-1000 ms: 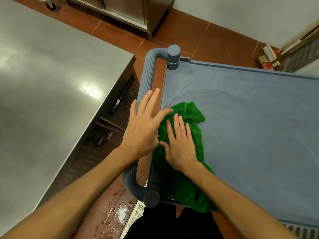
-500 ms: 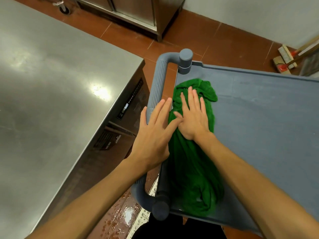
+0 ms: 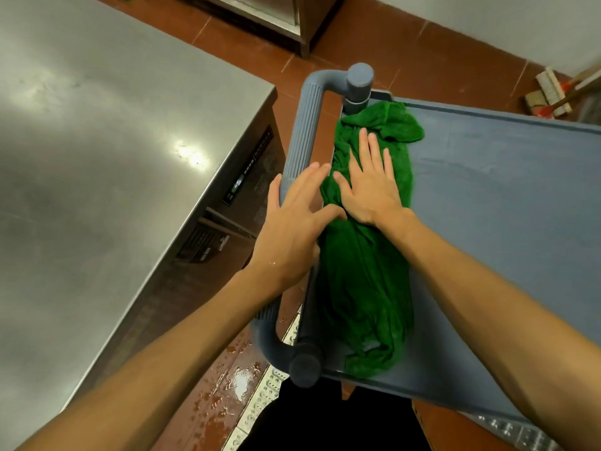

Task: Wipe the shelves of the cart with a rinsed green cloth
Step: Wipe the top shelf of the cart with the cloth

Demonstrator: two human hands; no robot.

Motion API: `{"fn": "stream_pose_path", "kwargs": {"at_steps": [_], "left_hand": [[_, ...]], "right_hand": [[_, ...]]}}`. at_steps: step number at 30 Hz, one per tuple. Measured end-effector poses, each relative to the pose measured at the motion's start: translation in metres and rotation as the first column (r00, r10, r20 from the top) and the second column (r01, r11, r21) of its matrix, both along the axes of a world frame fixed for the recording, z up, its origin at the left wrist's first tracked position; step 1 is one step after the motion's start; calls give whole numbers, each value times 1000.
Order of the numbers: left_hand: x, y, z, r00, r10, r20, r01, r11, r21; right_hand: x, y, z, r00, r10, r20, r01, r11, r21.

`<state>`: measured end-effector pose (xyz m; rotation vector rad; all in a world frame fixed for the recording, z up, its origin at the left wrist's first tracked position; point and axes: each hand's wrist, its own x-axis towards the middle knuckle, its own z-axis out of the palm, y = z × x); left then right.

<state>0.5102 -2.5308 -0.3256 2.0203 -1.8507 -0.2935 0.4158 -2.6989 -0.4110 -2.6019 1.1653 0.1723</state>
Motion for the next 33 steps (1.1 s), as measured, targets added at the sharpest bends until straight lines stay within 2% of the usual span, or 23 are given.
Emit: {"fn": "stream_pose_path", "kwargs": {"at_steps": [11, 15, 21, 28, 33], "left_hand": [[1, -3, -8, 998, 30, 53, -31, 999, 26], [0, -4, -4, 997, 42, 58, -44, 998, 33], [-2, -4, 1, 993, 47, 106, -53, 997, 49], [-1, -4, 0, 991, 37, 129, -46, 997, 65], [-1, -5, 0, 991, 40, 131, -50, 996, 76]], "right_hand": [[-49, 89, 0, 990, 126, 58, -130, 990, 60], [-74, 129, 7, 975, 218, 35, -220, 970, 103], [-110, 176, 10, 947, 307, 92, -317, 939, 134], [-137, 174, 29, 907, 411, 93, -418, 849, 324], [-158, 168, 41, 910, 410, 66, -399, 818, 413]]}}
